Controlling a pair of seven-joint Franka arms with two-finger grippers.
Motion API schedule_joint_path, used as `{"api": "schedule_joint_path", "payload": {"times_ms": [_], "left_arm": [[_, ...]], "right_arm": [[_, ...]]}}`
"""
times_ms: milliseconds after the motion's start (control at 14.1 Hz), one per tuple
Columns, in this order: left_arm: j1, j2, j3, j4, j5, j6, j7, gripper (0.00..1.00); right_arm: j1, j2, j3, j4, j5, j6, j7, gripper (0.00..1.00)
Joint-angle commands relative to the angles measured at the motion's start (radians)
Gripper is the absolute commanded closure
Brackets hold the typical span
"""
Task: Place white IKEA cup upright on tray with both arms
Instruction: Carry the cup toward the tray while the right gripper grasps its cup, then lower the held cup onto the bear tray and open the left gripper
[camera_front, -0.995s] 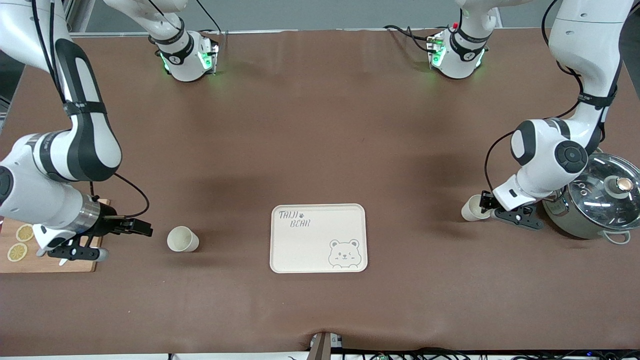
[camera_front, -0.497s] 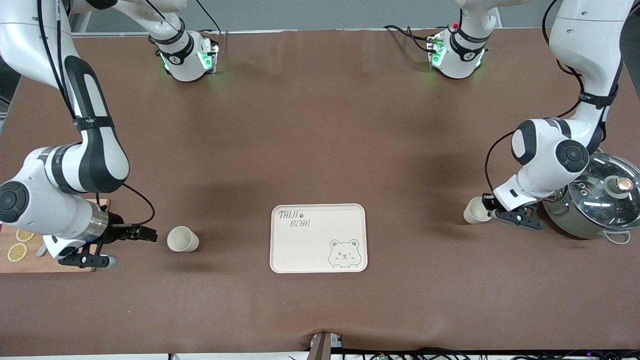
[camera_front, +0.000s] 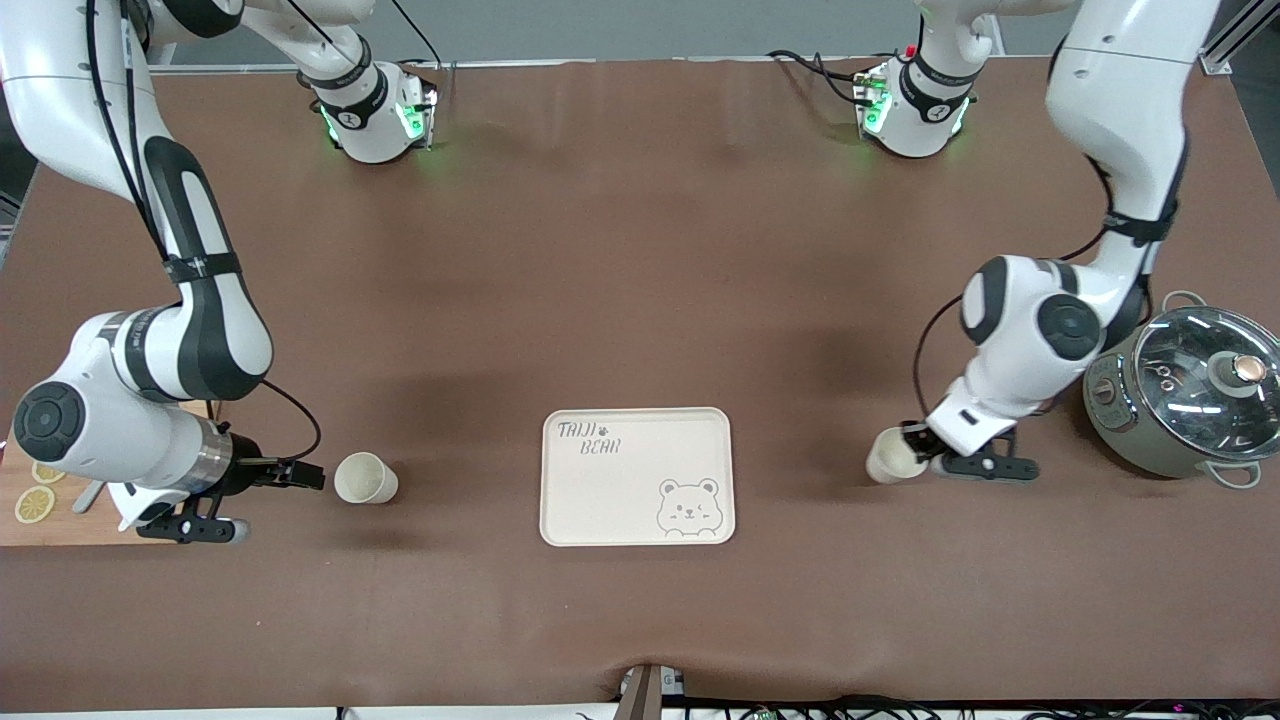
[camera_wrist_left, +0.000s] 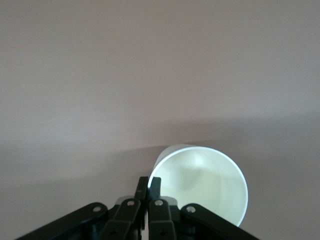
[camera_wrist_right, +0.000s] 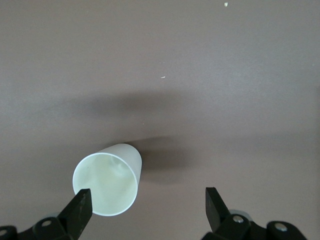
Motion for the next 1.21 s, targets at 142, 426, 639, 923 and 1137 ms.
{"api": "schedule_joint_path", "payload": {"times_ms": [142,426,639,923,1137], "left_arm": [[-0.146,0.129,0.011,0.219,0.010,-0.089,-0.308,1.00],[-0.233,0.220,0.016,0.441,0.013,-0.235,-0.488,1.00],[-0.273,0.220,0.017,0.449,0.013,-0.241,-0.560,1.00],[-0.338,0.257,0.035,0.462,0.016,-0.241,-0.617,1.00],[-0.371,0.257,0.037,0.457,0.025,-0.265,-0.646,1.00]], "right_arm": [[0.010,0.037,-0.002,0.026,-0.024,0.009,0.022,0.00],[0.016,0.064,-0.002,0.026,-0.026,0.023,0.022,0.00],[0.019,0.074,-0.002,0.025,-0.034,0.032,0.022,0.00],[0.021,0.079,-0.002,0.020,-0.038,0.040,0.022,0.00],[0.024,0.087,-0.002,0.014,-0.038,0.038,0.018,0.00]]}}
